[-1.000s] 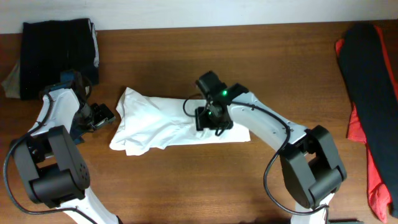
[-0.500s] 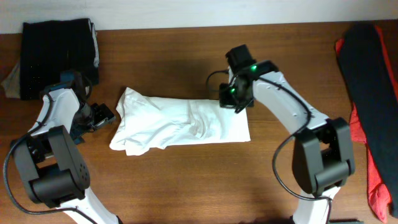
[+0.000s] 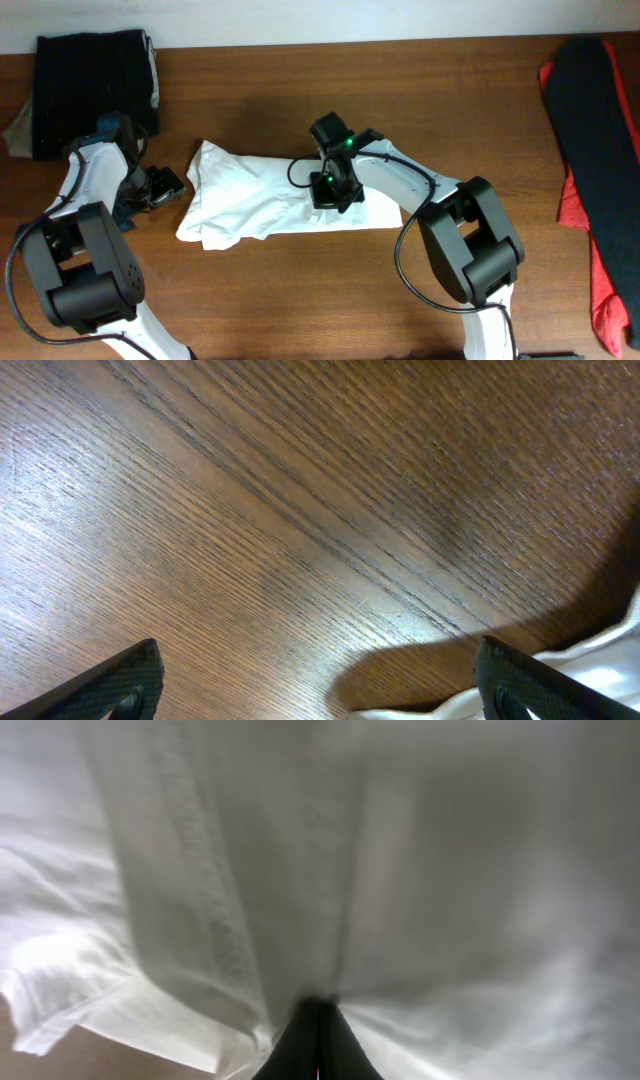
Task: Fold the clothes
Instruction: 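Grasp the strip's right end and fold it leftward with the right gripper, then release the shirt and raise the right gripper to the upper right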
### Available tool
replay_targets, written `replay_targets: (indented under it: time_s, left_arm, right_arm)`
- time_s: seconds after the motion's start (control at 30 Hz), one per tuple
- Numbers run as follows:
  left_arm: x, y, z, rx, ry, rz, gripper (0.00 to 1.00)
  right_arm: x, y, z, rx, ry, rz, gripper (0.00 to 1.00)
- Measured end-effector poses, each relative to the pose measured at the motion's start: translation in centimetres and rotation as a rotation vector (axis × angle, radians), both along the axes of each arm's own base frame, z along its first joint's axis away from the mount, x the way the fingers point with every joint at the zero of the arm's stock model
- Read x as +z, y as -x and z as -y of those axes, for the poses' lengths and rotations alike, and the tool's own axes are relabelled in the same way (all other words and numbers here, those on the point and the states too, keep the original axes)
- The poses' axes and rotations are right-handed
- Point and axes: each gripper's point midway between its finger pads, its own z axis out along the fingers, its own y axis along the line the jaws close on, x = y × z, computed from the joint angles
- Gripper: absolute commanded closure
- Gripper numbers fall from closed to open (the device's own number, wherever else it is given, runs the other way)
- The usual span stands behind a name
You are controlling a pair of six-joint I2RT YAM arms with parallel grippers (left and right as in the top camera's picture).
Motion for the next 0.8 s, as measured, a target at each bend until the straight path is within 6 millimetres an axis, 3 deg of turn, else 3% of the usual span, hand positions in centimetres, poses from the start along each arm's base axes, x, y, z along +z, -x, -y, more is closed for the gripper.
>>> replay_targets:
  time_s: [0.07, 0.17, 0.4, 0.43, 0.47, 0.5, 0.53, 0.6, 0.7, 0.8]
  left_arm:
    - [0.0, 0.0, 0.0, 0.000, 0.000, 0.000, 0.01]
    - [0.0, 0.0, 0.0, 0.000, 0.000, 0.000, 0.01]
    - [0.0, 0.0, 0.0, 0.000, 0.000, 0.000, 0.01]
    - [0.0, 0.0, 0.0, 0.000, 0.000, 0.000, 0.01]
    - [0.0, 0.0, 0.0, 0.000, 0.000, 0.000, 0.01]
    - [0.0, 0.0, 0.0, 0.000, 0.000, 0.001, 0.01]
    - [0.0, 0.0, 0.0, 0.000, 0.002, 0.002, 0.01]
    - [0.0, -0.1, 0.2, -0.001, 0.011, 0.006, 0.01]
    - [0.0, -1.7, 1.8, -0.096, 0.111, 0.076, 0.01]
    - [0.3, -3.1, 3.8, -0.200, 0.218, 0.153, 0.01]
  right_arm:
    - [0.2, -0.1, -0.6, 0.002, -0.031, 0.001, 0.94]
    - [0.7, -0.7, -1.9, 0.009, -0.098, 0.019, 0.82]
    - [1.6, -0.2, -3.9, 0.043, -0.197, 0.004, 0.77]
    - [1.7, 0.1, -3.8, 0.051, -0.195, -0.010, 0.71]
    - [2.2, 0.1, -3.7, 0.063, -0.193, -0.014, 0.58]
    - [3.0, -0.2, -3.3, 0.067, -0.182, -0.014, 0.16]
    - [4.5, -1.3, -2.6, 0.059, -0.170, 0.015, 0.02]
    - [7.8, -4.0, -0.4, 0.011, -0.140, 0.084, 0.01]
    - [14.7, -9.6, 7.3, -0.154, -0.075, 0.251, 0.01]
    - [17.7, -12.4, 15.2, -0.320, 0.006, 0.343, 0.01]
